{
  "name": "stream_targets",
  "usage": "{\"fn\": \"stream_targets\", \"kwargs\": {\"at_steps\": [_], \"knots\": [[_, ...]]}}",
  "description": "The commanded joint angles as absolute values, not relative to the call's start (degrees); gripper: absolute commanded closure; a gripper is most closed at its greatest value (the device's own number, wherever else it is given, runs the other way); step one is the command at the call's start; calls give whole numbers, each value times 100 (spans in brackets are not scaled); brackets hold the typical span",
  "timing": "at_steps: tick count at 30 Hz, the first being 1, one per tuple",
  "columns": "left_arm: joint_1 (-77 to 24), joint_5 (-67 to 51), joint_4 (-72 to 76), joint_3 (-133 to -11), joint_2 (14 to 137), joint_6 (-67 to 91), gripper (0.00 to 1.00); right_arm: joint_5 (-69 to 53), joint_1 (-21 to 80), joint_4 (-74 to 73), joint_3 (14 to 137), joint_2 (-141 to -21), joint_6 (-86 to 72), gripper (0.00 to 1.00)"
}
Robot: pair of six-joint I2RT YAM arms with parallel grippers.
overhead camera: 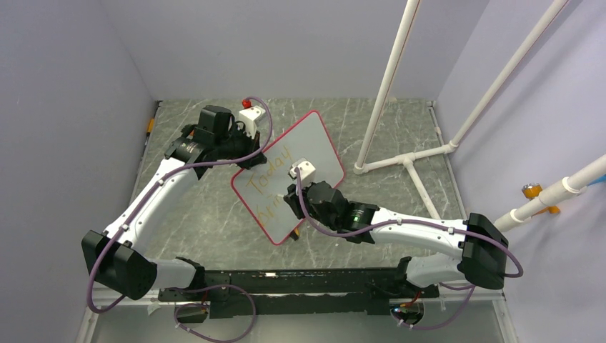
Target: Write a sentence on the whiteboard
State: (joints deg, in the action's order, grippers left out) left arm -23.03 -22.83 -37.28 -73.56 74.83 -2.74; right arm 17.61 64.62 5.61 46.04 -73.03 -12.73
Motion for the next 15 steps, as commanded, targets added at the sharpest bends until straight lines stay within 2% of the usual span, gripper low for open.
{"fn": "stream_targets", "kwargs": {"at_steps": [1, 15], "knots": [[-2294, -1285, -4023, -7233, 7506, -893, 100, 2083, 6368, 514, 4800, -7291, -1368, 100], [-2294, -1288, -4023, -7233, 7528, -895, 100, 1884, 6363, 384, 4438, -7170, -1613, 100]]}}
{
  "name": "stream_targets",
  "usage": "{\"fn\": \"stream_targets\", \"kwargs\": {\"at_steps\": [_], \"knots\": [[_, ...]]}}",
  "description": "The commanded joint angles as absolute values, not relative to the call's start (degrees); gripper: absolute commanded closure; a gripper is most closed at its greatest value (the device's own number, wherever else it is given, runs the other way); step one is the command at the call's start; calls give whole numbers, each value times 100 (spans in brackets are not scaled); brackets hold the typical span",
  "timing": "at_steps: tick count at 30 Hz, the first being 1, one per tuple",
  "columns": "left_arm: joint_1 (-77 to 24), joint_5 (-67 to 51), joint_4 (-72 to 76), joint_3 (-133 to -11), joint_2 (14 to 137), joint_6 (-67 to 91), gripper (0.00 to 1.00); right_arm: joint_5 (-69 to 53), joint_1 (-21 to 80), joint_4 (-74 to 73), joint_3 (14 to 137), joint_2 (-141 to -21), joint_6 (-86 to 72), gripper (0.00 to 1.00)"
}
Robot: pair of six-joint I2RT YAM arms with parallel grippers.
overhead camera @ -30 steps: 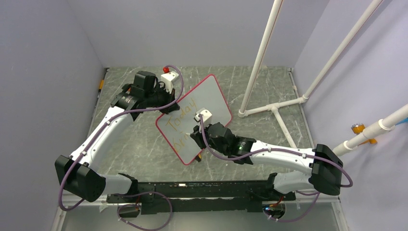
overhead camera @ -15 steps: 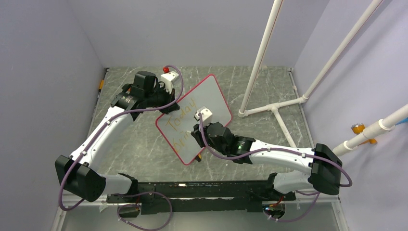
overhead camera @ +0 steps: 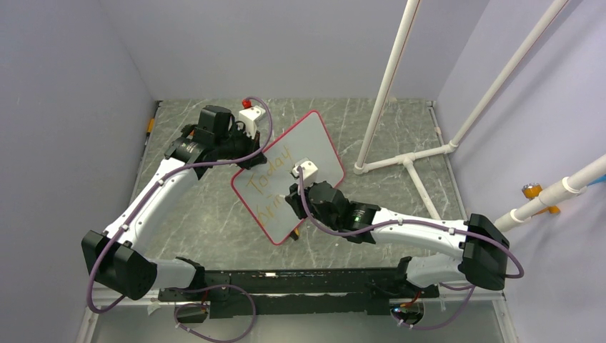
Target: Write a sentence on the whiteboard
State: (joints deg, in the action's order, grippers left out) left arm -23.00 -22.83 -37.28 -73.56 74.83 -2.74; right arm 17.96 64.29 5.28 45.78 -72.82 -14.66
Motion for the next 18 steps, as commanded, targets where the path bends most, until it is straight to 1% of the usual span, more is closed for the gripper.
{"fn": "stream_targets", "kwargs": {"at_steps": [1, 18], "knots": [[-2295, -1284, -4019, -7236, 7524, -892, 100, 1863, 6353, 379, 4424, -7154, -1629, 100], [-2294, -1279, -4025, -7234, 7523, -884, 100, 1807, 6367, 241, 4371, -6734, -1705, 100]]}}
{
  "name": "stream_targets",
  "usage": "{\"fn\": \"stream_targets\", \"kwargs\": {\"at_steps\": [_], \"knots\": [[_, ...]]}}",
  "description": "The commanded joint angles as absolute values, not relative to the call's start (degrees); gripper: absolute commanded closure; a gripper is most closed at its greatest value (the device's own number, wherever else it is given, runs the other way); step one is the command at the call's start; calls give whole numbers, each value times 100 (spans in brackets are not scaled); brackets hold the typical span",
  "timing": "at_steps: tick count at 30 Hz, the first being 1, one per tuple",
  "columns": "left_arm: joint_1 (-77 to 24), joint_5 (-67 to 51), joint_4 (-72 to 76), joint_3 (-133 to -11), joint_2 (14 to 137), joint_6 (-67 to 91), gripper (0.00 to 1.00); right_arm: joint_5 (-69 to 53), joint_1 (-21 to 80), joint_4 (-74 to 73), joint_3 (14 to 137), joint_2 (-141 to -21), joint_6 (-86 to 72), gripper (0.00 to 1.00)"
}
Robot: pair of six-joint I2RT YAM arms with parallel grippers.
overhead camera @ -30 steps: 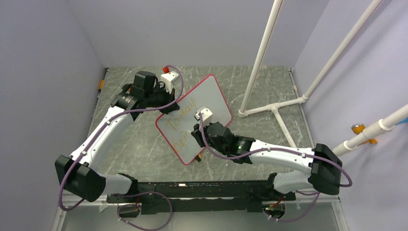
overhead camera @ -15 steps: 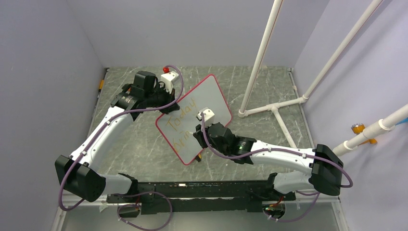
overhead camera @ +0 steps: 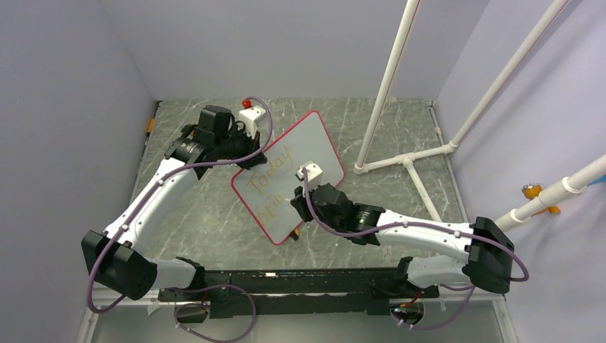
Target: Write a sentence on the whiteboard
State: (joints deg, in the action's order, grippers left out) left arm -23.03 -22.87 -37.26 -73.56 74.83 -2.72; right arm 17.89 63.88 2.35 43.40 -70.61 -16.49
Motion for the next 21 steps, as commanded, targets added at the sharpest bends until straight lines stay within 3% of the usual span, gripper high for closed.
{"fn": "stream_targets", "kwargs": {"at_steps": [1, 21], "knots": [[-2294, -1275, -4023, -7233, 7523, -886, 100, 1795, 6365, 252, 4381, -6706, -1698, 100], [-2294, -1276, -4021, -7225, 7519, -886, 100, 2074, 6132, 330, 4898, -7054, -1592, 100]]}}
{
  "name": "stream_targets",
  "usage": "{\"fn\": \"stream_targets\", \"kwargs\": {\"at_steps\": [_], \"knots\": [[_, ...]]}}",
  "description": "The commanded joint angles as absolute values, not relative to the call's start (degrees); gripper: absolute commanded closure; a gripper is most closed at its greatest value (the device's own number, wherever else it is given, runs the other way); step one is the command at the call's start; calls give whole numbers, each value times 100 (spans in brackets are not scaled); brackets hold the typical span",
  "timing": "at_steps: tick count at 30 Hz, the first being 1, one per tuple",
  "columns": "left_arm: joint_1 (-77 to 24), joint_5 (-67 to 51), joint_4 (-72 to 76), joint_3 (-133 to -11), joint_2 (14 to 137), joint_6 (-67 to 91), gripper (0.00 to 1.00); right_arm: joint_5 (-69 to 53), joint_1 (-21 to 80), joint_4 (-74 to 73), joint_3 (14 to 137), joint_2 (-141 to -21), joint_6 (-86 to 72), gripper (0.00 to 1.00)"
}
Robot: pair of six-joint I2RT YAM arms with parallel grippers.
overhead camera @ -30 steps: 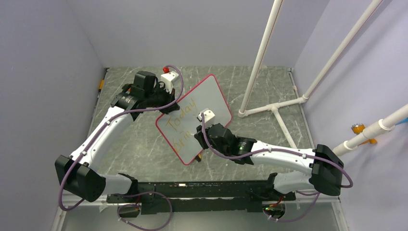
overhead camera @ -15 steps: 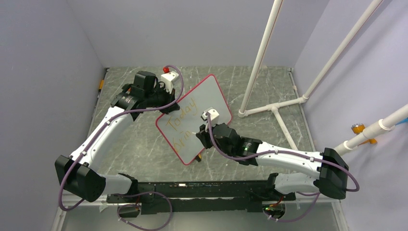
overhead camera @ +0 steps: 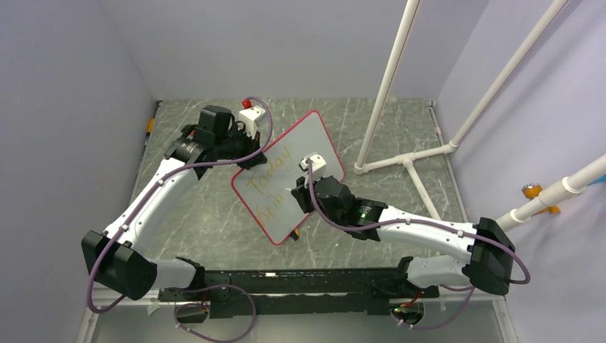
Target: Write a sentence on the whiteboard
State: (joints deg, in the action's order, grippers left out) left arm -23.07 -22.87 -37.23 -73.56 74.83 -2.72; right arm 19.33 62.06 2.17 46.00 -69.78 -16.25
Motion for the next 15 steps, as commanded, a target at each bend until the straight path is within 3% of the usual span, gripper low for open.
{"fn": "stream_targets", "kwargs": {"at_steps": [1, 15], "knots": [[-2294, -1275, -4022, -7225, 7516, -883, 100, 2074, 6116, 326, 4918, -7081, -1591, 100], [-2294, -1283, -4021, -7236, 7515, -888, 100, 1733, 6095, 428, 5074, -7369, -1535, 100]]}}
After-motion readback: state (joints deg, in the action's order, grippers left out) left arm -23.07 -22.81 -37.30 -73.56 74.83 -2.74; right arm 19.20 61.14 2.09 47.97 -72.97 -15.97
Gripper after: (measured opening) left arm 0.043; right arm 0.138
